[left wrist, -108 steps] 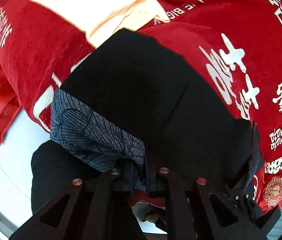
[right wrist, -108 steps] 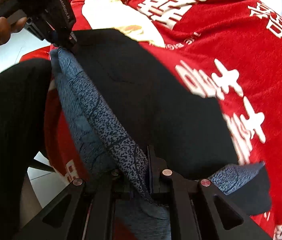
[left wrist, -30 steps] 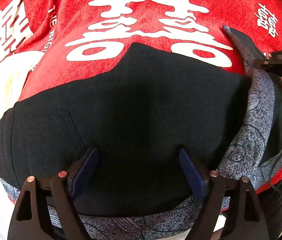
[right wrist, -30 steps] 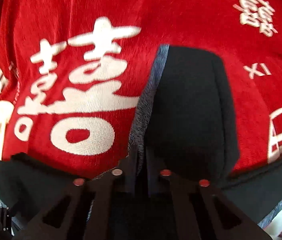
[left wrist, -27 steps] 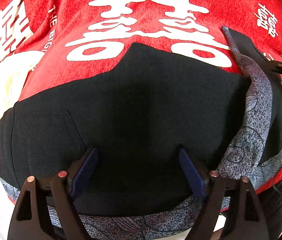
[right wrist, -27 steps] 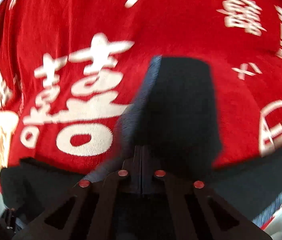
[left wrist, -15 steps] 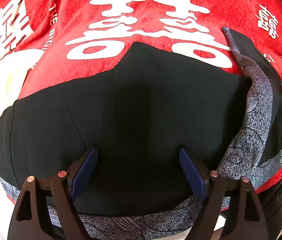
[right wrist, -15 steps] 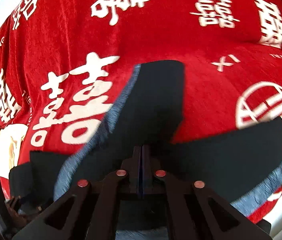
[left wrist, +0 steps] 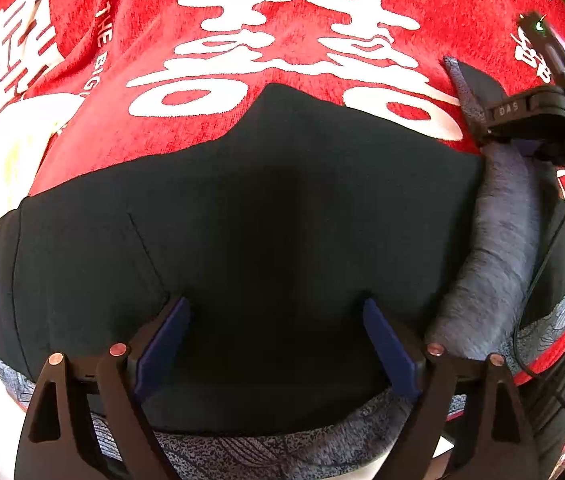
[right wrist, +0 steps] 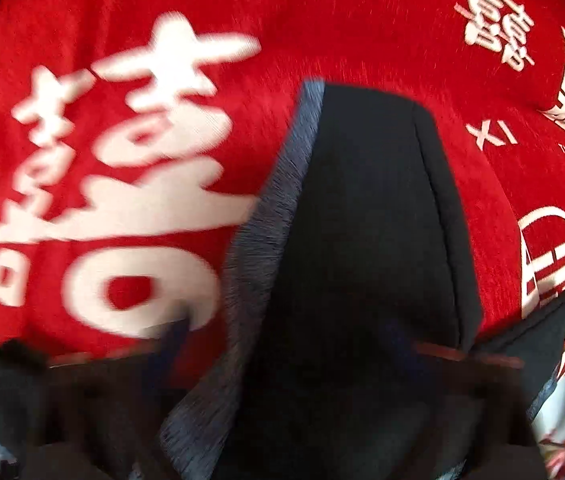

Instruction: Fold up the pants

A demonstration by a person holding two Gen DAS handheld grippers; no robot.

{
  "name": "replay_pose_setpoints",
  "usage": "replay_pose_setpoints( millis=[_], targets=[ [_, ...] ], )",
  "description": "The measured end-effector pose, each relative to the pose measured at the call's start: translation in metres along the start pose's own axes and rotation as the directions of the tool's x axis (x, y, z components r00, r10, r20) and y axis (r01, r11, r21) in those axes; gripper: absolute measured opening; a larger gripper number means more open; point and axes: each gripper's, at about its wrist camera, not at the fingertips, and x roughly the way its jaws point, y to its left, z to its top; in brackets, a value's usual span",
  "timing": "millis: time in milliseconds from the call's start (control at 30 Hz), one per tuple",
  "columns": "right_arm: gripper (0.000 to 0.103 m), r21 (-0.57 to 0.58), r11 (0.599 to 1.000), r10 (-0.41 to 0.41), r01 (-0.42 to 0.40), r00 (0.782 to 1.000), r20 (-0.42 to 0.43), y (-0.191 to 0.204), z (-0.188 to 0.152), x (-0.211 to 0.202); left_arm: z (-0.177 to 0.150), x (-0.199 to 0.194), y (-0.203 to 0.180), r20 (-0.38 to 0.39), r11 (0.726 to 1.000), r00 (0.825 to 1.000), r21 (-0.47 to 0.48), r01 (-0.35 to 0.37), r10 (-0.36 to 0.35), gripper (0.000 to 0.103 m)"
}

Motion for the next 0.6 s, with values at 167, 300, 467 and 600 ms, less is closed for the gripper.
replay_pose_setpoints(
  millis=[167,300,467,600],
  targets=[
    [0.016,0.132,0.979,0.144,-0.154,0.986,0.082,-0.053,-0.009,-0.032,0.000,-0.001,0.000,0.005,1.000,1.000,-0.001,0.005,-0.005,0.091],
    [0.016,0.227,0.942,0.191,-0.248,0.951,0.244,-0.096,-0.053,-0.075,-0.002,-0.005,-0.002,-0.005,0.999,0.999,-0.005,0.038,-0.038,0.091],
    [0.016,0.316,0.876,0.214,-0.363,0.882,0.421,-0.139,-0.152,-0.115,-0.005,-0.007,-0.019,-0.019,0.997,0.998,0.026,0.067,-0.067,0.091],
    [0.057,0.355,0.861,0.237,-0.365,0.904,0.355,-0.165,-0.184,-0.091,-0.006,-0.011,-0.052,-0.028,0.993,0.997,0.090,0.078,-0.076,0.091]
  ],
)
